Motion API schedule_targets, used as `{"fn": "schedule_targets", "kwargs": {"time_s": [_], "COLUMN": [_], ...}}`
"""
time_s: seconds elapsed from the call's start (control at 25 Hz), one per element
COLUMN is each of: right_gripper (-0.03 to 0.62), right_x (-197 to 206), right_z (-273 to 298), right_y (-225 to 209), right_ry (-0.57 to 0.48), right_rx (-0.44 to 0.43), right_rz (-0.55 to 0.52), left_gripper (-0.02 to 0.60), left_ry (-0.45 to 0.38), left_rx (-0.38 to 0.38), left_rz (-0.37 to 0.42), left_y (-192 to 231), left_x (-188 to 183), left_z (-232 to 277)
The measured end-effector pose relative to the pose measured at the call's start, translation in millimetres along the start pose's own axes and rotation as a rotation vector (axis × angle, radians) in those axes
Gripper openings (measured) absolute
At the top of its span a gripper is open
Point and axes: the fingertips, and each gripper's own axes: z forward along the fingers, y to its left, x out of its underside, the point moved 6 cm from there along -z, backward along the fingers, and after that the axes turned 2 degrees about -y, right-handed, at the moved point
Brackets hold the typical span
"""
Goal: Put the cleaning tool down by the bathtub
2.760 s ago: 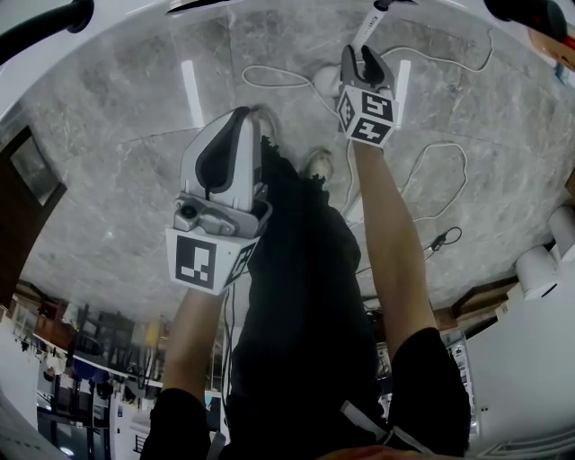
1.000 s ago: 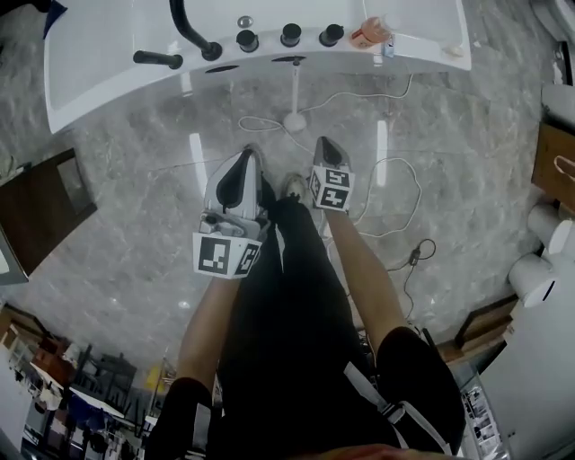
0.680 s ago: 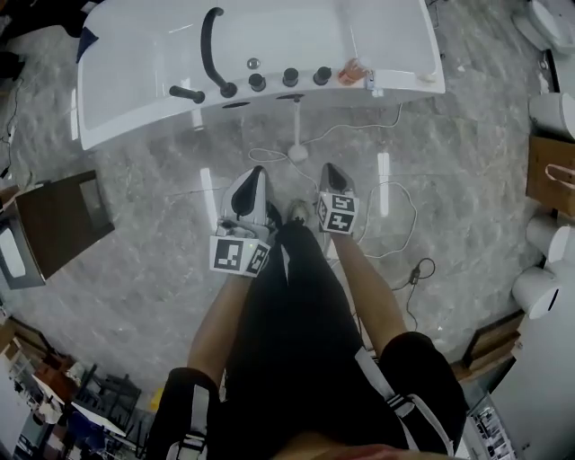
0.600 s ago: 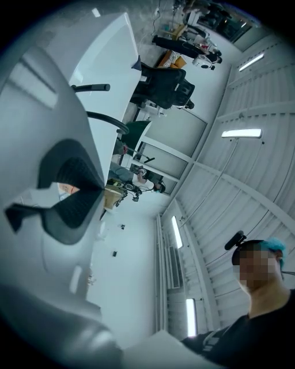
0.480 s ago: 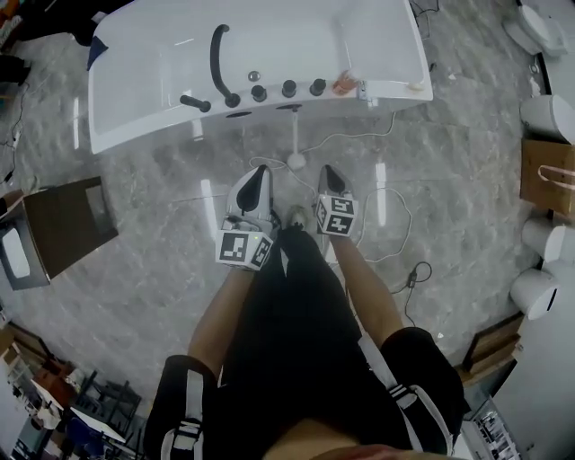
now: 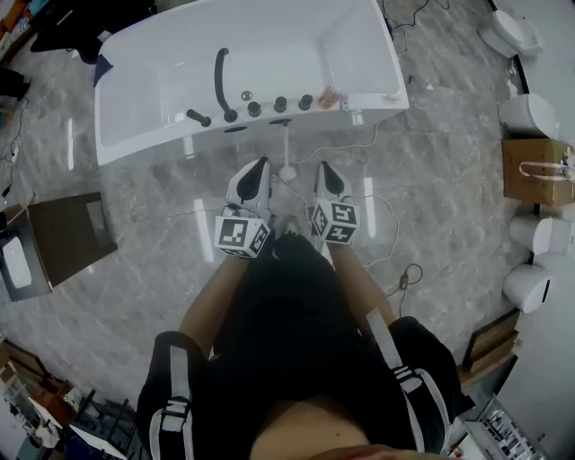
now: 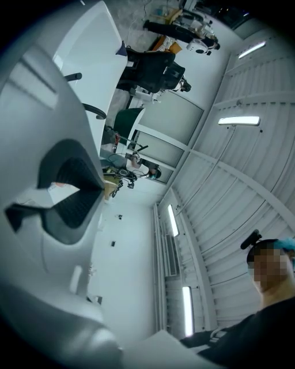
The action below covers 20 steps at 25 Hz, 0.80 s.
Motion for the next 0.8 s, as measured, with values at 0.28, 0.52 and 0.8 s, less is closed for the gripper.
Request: {"fn": "schedule_targets", "kwargs": {"time_s": [0.28,0.52,0.8], "right_gripper": [0.000,0.000,-0.002], "right_x": [-69,-95,-106], "right_z": [-44,-66,-76], "right_y": [18,29,34], "right_ry": [-0.143,-0.214,-0.237], "right_rx": [-0.008,-0.013,-0.029], "right_rz": [-0.012,-0.023,-0.049], "left_gripper": [0.008,0.008,0.009], "left_ry": [-0.029,-0.046,-0.045], "left_rx": [0.028,0.070,0.084], "left_rz": [0.034,0.051,0.058], "left_y": [-5,-13,-16], "left_x": [-35,-46,-47], "left_z": [-6,-12,-23]}}
